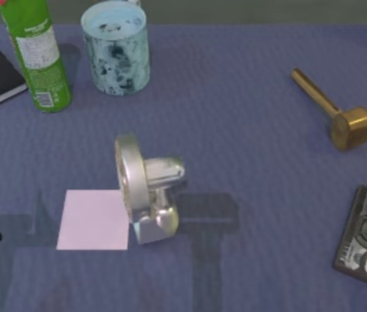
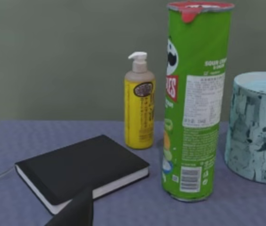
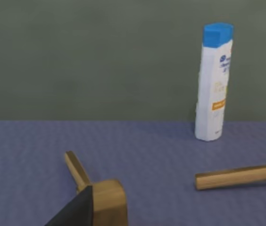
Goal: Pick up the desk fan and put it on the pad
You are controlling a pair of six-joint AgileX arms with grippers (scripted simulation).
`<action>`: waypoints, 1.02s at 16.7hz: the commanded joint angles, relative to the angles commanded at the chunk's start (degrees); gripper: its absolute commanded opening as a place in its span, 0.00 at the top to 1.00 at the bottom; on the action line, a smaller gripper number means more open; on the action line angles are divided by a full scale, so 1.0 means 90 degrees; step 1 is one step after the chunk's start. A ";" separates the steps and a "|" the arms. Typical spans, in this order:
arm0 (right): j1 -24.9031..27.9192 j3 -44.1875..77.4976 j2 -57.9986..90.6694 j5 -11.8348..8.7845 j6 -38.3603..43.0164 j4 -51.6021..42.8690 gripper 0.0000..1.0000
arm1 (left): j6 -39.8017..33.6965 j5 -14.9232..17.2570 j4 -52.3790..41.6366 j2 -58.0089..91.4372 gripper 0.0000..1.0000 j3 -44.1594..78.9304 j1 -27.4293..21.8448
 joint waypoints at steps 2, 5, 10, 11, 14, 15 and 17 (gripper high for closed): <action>0.0000 0.0000 0.0000 0.0000 0.0000 0.0000 0.00 | 0.0000 0.0000 0.0000 0.0000 0.00 0.0000 0.0000; 0.0000 0.0000 0.0000 0.0000 0.0000 0.0000 0.00 | -0.0205 0.0014 -0.0380 0.0396 0.00 0.0392 -0.0167; 0.0000 0.0000 0.0000 0.0000 0.0000 0.0000 0.00 | -0.1116 0.0001 -0.2028 0.2388 0.00 0.2340 -0.0816; 0.0000 0.0000 0.0000 0.0000 0.0000 0.0000 0.00 | -0.1356 -0.0008 -0.2457 0.2954 0.00 0.2877 -0.0982; 0.0000 0.0000 0.0000 0.0000 0.0000 0.0000 0.00 | -0.2127 -0.0041 -0.3852 0.4851 0.00 0.4640 -0.1517; 0.0000 0.0000 0.0000 0.0000 0.0000 0.0000 0.00 | -0.2393 -0.0052 -0.4338 0.5528 0.00 0.5257 -0.1703; 0.0000 0.0000 0.0000 0.0000 0.0000 0.0000 0.00 | -0.2924 -0.0076 -0.5314 0.6901 0.00 0.6502 -0.2076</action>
